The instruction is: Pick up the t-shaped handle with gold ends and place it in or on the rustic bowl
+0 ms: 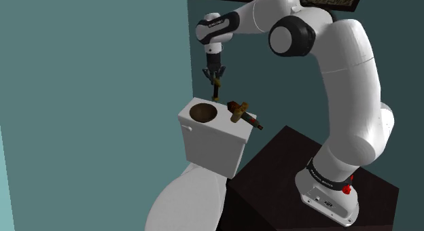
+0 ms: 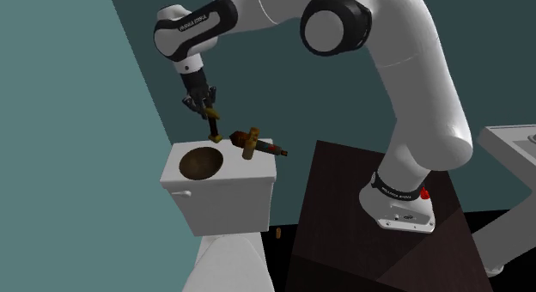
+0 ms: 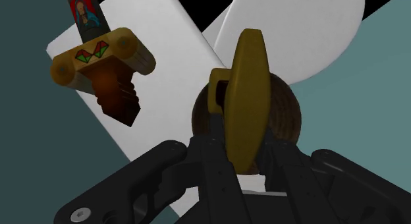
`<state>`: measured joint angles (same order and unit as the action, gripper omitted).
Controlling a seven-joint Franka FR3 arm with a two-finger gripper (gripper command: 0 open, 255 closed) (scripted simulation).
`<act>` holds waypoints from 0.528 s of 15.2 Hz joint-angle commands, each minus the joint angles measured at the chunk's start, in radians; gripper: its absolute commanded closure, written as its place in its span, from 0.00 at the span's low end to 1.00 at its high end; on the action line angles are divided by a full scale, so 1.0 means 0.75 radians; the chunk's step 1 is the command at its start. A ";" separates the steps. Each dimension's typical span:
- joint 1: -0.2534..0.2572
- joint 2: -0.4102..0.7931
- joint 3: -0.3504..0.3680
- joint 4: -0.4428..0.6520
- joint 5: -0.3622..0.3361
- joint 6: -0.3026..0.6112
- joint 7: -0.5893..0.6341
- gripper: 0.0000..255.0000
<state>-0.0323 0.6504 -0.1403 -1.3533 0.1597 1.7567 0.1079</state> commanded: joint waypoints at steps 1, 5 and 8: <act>0.007 0.104 0.013 0.193 0.007 -0.086 0.038 1.00; -0.005 0.507 0.047 0.933 0.022 -0.412 0.138 1.00; 0.001 0.486 0.046 0.840 0.021 -0.342 0.129 1.00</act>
<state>-0.0318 1.0035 -0.1064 -0.7313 0.1754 1.4968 0.2038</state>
